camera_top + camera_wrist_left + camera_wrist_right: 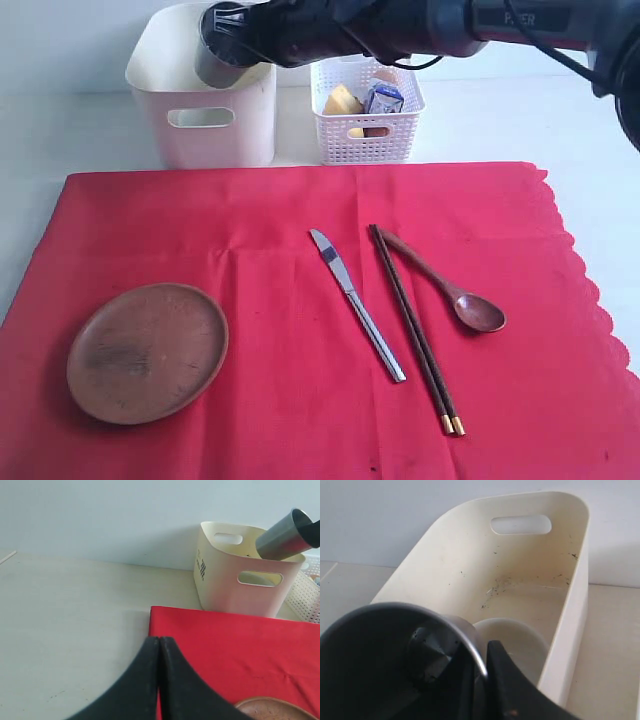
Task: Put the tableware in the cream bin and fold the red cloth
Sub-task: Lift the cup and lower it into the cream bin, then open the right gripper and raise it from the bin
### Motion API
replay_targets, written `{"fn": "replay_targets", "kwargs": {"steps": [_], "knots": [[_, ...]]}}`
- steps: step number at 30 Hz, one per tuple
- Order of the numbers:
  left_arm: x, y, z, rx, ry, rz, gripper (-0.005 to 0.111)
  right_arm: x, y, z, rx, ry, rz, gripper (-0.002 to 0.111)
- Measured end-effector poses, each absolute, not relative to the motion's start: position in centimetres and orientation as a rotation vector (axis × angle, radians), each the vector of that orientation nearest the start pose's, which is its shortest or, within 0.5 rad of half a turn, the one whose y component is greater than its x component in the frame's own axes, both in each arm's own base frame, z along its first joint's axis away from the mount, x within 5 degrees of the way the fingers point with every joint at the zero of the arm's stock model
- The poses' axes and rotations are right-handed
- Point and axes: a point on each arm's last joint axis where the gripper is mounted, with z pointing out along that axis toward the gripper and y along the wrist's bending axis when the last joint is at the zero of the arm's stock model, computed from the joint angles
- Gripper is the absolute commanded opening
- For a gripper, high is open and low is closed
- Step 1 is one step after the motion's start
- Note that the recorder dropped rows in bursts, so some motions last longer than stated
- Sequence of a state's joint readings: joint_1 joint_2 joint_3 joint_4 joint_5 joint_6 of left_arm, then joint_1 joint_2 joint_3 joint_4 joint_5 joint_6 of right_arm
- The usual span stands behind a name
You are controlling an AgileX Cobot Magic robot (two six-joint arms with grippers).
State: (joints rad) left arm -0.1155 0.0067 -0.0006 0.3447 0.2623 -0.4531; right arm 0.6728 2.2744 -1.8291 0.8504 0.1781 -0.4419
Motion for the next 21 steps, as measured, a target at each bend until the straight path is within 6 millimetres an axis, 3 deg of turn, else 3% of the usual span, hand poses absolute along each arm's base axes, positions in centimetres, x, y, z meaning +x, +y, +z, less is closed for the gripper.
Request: {"fn": "replay_targets", "kwargs": {"steps": [13, 16, 21], "knots": [[5.6, 0.2, 19.1, -0.068, 1.736, -0.096, 0.002, 41.3, 34.3, 19.8, -0.421, 2.085, 0.740, 0.062], [5.6, 0.2, 19.1, -0.068, 1.736, -0.096, 0.002, 41.3, 34.3, 19.8, -0.448, 2.074, 0.722, 0.066], [5.6, 0.2, 19.1, -0.068, 1.736, -0.096, 0.002, 40.7, 34.3, 21.1, -0.495, 2.078, 0.753, 0.063]]}}
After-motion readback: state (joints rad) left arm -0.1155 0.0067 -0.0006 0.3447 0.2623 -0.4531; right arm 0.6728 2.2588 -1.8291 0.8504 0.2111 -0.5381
